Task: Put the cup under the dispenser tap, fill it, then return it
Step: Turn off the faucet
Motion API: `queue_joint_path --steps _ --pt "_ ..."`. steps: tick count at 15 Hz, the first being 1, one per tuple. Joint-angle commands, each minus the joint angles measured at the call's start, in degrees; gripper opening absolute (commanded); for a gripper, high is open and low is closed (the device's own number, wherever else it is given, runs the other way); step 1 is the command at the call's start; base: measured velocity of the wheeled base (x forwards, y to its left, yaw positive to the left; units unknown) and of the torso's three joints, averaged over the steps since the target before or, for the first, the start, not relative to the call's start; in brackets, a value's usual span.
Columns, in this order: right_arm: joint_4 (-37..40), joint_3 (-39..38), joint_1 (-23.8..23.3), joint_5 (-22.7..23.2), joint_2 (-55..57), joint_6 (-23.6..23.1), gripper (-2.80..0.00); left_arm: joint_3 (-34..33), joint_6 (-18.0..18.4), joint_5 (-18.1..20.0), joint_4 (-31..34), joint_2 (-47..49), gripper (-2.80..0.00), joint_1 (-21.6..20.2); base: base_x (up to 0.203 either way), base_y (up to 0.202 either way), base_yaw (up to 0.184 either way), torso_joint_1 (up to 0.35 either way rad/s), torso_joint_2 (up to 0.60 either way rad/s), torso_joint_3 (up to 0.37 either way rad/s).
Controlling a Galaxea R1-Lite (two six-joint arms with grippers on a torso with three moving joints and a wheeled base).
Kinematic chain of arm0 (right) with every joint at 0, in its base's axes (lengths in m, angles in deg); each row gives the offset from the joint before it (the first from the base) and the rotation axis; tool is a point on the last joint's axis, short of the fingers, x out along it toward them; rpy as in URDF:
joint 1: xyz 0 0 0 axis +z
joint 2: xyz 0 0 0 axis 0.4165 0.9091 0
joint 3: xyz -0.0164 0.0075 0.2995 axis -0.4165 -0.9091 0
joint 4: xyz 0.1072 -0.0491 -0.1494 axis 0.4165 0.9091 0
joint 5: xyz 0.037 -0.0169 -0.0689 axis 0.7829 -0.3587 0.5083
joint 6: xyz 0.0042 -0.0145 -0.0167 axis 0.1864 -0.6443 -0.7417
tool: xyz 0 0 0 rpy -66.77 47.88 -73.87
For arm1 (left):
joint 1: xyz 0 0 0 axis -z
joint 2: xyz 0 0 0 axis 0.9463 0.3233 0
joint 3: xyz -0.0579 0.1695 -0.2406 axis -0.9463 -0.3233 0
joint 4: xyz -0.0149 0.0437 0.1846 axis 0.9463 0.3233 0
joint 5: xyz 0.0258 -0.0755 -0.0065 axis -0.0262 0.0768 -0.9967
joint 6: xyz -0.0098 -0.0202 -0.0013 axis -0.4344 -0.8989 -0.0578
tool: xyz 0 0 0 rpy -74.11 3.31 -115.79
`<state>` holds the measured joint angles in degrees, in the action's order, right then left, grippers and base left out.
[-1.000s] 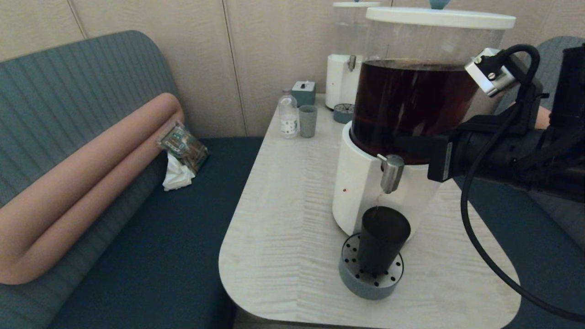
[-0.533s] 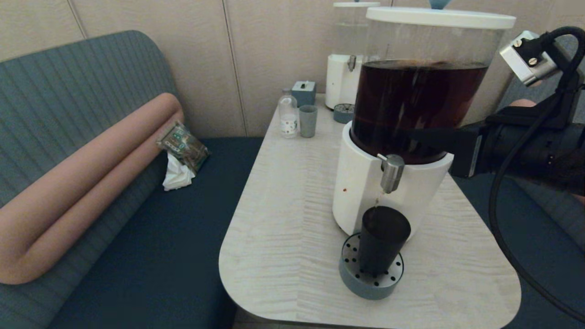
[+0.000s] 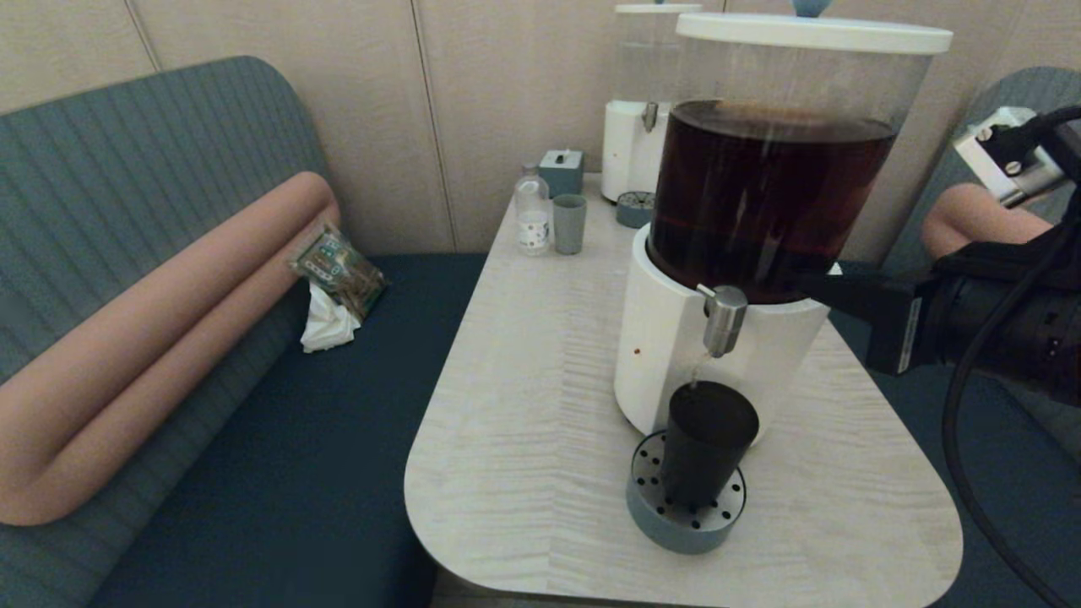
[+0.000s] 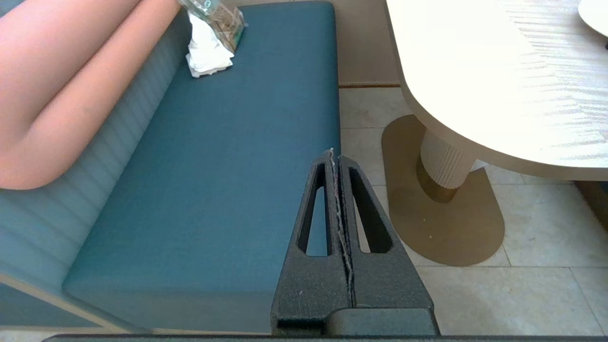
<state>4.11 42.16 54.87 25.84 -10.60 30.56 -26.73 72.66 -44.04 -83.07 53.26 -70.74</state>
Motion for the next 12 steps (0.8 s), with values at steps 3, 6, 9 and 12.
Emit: queue_joint_path --steps 3,6,9,12 --pt "0.1 -3.5 0.7 -1.8 -2.9 0.3 -2.8 0.0 0.0 0.0 0.0 0.1 -2.8 0.0 0.0 0.0 0.0 0.0 0.0 0.0" --pt "0.0 -6.9 2.1 -6.5 -6.6 0.4 -2.8 0.0 0.0 0.0 0.0 0.1 -2.8 0.0 0.0 0.0 0.0 0.0 0.0 0.0" --pt "0.1 -11.1 3.1 -12.4 -11.6 0.4 -2.8 0.0 0.0 0.0 0.0 0.1 -2.8 0.0 0.0 0.0 0.0 0.0 0.0 0.0" --pt "0.0 -15.2 3.3 -18.0 -15.1 0.6 -2.8 0.0 0.0 0.0 0.0 0.1 -2.8 0.0 0.0 0.0 0.0 0.0 0.0 0.0"
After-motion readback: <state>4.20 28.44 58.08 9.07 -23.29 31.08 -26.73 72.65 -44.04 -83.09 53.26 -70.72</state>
